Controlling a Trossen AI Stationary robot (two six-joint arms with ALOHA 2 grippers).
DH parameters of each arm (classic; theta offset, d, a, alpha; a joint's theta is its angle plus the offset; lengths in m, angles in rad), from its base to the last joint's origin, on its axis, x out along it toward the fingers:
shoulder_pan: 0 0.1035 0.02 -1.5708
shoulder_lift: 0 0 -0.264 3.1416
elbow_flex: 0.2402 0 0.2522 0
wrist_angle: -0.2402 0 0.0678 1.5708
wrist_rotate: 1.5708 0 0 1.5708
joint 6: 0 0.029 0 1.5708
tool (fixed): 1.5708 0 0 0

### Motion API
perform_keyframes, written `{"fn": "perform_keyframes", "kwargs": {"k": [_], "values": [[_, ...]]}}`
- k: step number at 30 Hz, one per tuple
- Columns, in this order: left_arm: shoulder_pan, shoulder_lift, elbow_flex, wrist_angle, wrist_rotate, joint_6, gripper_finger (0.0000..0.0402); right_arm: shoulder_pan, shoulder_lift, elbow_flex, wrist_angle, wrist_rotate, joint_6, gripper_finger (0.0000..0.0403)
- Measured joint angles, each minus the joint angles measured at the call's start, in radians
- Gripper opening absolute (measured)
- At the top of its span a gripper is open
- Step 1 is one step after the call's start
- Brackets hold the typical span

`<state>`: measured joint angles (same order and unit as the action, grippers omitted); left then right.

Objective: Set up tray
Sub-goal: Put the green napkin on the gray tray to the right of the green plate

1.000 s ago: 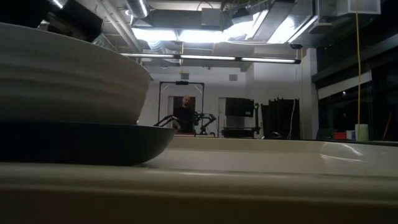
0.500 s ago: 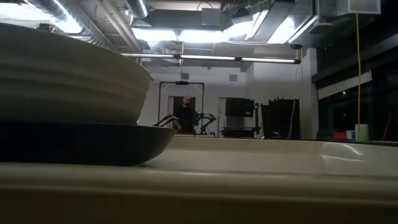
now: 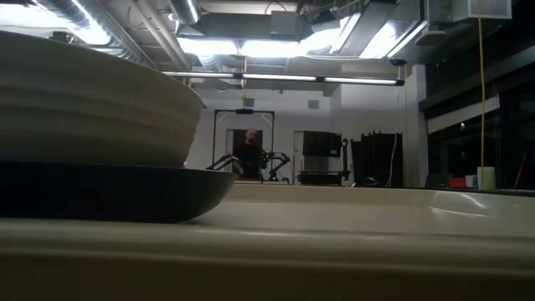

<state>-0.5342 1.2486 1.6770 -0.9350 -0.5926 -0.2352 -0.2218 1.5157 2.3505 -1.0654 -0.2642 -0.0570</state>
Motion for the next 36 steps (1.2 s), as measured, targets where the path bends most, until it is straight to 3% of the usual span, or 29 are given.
{"fn": "perform_keyframes", "kwargs": {"k": [6,12,16,23,28,36], "values": [[0.0,-0.135,-0.005,0.049,-0.217,0.075,0.0059,0.0,0.06,0.0,-0.069,0.0,0.023,0.0005],[0.0,-0.154,-0.006,0.106,-0.287,0.172,0.0007,0.006,0.126,-0.001,-0.136,0.028,0.023,0.0004],[0.0,-0.15,-0.006,0.099,-0.324,0.179,0.0004,0.032,0.137,-0.001,-0.145,0.087,0.02,0.0004],[0.012,-0.148,-0.007,0.051,-0.346,0.231,0.0003,0.036,0.149,0.0,-0.118,0.185,0.031,0.0002],[0.061,-0.173,-0.009,0.035,-0.33,0.28,0.0002,0.015,0.201,0.0,-0.122,0.192,0.044,0.0002],[0.158,-0.326,-0.124,0.052,-0.261,0.273,0.0002,0.025,0.268,-0.001,-0.015,0.238,0.052,0.0002]]}}
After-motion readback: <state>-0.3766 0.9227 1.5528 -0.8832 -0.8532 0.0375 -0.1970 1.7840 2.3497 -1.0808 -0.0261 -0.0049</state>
